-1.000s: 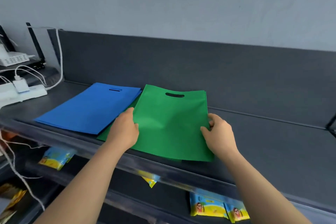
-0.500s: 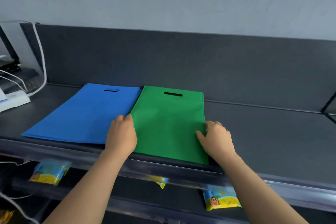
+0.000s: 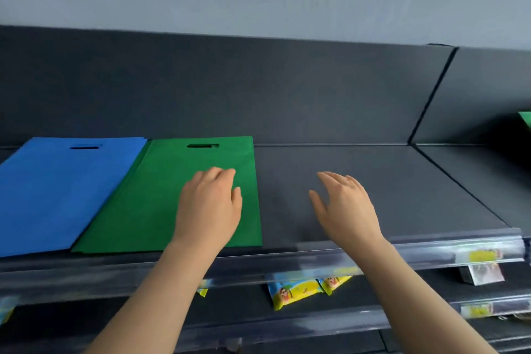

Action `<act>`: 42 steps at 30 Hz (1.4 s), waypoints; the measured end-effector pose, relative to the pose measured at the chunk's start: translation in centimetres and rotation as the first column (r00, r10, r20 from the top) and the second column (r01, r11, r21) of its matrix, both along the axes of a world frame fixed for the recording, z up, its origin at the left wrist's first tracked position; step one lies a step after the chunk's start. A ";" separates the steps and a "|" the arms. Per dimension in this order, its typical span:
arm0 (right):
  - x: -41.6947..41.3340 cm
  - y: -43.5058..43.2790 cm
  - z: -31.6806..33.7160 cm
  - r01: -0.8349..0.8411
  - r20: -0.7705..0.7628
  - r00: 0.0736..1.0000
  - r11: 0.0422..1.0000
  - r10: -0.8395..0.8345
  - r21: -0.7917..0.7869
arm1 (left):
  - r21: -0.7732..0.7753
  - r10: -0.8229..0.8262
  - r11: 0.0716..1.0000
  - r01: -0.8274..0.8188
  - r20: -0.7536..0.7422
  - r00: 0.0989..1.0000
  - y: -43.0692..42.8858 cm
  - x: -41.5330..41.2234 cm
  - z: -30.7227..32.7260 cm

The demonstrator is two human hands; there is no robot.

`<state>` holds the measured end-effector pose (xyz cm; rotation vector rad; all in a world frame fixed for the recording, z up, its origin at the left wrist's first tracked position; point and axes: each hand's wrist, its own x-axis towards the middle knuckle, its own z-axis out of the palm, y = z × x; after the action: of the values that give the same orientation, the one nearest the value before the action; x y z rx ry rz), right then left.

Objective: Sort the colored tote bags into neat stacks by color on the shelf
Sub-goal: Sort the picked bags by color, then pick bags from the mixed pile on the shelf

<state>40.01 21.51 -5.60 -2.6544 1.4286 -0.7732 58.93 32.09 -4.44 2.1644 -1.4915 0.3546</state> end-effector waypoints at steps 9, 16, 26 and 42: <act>-15.3 -3.8 0.8 0.177 -0.034 0.984 0.984 -0.177 -0.002 | -0.001 -0.183 0.983 0.183 0.034 0.982 -7.1 -14.0 0.8; -28.9 -7.3 2.2 0.317 -0.054 0.947 0.949 -0.317 -0.010 | -0.033 -0.282 0.959 0.282 -0.014 0.959 -13.0 -26.3 1.2; -43.1 -12.8 4.2 0.466 -0.041 0.883 0.884 -0.467 -0.027 | -0.037 -0.410 0.912 0.409 -0.052 0.911 -21.2 -38.8 1.7; -57.8 -23.1 5.5 0.672 -0.048 0.739 0.740 -0.672 -0.006 | -0.018 -0.577 0.815 0.579 -0.114 0.808 -33.8 -52.7 3.9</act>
<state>-17.79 -1.56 -0.10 -2.1070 2.4441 -0.7109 6.19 -1.73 -0.53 1.5879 -1.9884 -0.0011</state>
